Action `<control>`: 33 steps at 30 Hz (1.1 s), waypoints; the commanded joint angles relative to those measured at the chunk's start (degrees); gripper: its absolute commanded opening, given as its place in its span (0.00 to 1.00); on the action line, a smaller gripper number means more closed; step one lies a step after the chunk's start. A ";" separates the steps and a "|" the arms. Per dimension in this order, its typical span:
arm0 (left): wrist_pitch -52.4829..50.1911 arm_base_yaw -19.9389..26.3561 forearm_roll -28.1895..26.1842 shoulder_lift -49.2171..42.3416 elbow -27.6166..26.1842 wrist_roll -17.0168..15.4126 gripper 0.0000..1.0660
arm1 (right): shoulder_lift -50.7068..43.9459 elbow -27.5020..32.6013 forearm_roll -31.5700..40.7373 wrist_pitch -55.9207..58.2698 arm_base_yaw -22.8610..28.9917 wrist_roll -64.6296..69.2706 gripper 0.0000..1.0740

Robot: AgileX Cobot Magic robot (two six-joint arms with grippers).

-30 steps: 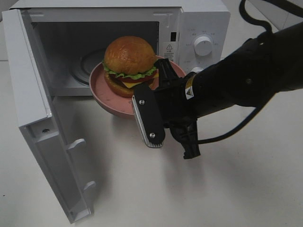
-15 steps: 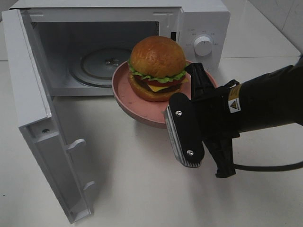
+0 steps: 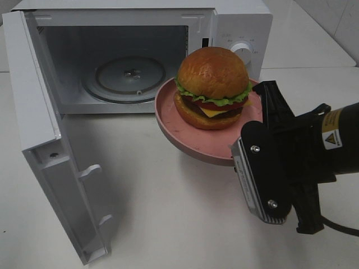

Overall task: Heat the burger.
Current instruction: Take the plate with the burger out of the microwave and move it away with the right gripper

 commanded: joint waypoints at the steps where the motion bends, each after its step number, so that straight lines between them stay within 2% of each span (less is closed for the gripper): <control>1: -0.40 -0.34 -0.17 -1.20 0.23 0.00 0.94 | -4.41 0.06 -2.29 0.57 -0.34 -0.06 0.00; 8: -0.40 -0.34 -0.17 -1.20 0.23 0.00 0.94 | -9.11 0.06 -4.70 5.67 -0.34 0.86 0.00; 15: -0.40 -0.34 -0.17 -1.20 0.23 0.00 0.94 | -15.76 0.06 -11.52 14.90 -0.34 9.74 0.00; 18: -0.40 -0.34 -0.17 -1.20 0.23 0.00 0.94 | -16.39 0.06 -12.32 15.53 -0.34 11.12 0.00; 26: -0.40 -0.34 -0.17 -1.20 0.23 0.00 0.94 | -19.60 0.06 -17.59 21.08 -0.34 23.32 0.00; 28: -0.40 -0.34 -0.17 -1.20 0.23 0.00 0.94 | -19.60 0.06 -21.72 23.43 -0.34 31.00 0.00; 33: -0.40 -0.34 -0.17 -1.20 0.23 0.00 0.94 | -19.60 0.06 -27.16 25.55 -0.34 39.30 0.01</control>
